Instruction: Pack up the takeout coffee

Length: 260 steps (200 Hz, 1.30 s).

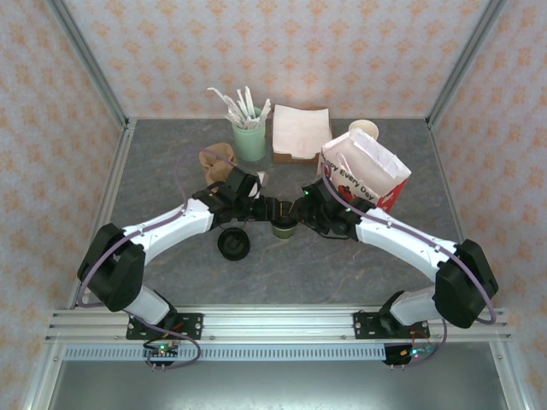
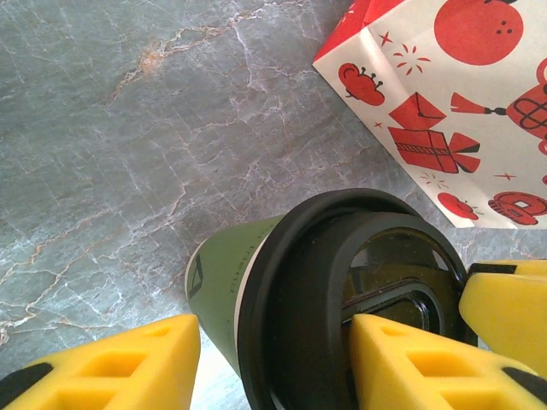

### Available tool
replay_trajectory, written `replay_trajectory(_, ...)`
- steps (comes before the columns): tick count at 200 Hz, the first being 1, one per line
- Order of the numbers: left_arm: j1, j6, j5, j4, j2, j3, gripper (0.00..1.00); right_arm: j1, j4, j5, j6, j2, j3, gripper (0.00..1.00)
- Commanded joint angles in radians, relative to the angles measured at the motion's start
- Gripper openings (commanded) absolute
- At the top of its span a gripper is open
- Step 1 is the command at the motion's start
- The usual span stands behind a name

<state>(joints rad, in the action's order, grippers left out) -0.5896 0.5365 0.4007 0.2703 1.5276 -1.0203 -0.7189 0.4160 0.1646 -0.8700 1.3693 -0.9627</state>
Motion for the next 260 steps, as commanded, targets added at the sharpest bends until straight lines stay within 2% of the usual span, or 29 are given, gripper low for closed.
replay_trajectory(1, -0.006, -0.035, -0.039, 0.007, 0.022, 0.028, 0.48, 0.003, 0.027, -0.012, 0.018, -0.006, 0.011, 0.42)
replay_trajectory(38, -0.006, -0.026, -0.037, -0.023, 0.037, 0.069, 0.47, 0.003, 0.03, -0.006, 0.023, 0.011, 0.009, 0.41)
replay_trajectory(79, -0.009, -0.014, -0.028, -0.066, 0.025, 0.118, 0.47, 0.003, -0.015, 0.012, 0.003, 0.009, 0.099, 0.34)
replay_trajectory(121, -0.022, -0.007, -0.024, -0.121, 0.04, 0.174, 0.47, 0.003, -0.058, 0.017, -0.015, 0.011, 0.157, 0.33)
replay_trajectory(165, -0.022, -0.01, -0.033, -0.125, 0.041, 0.17, 0.47, 0.002, -0.043, 0.014, -0.004, 0.025, 0.123, 0.33)
replay_trajectory(260, -0.015, -0.008, -0.037, 0.005, -0.057, 0.034, 0.52, 0.003, 0.033, -0.01, 0.043, 0.047, -0.033, 0.38)
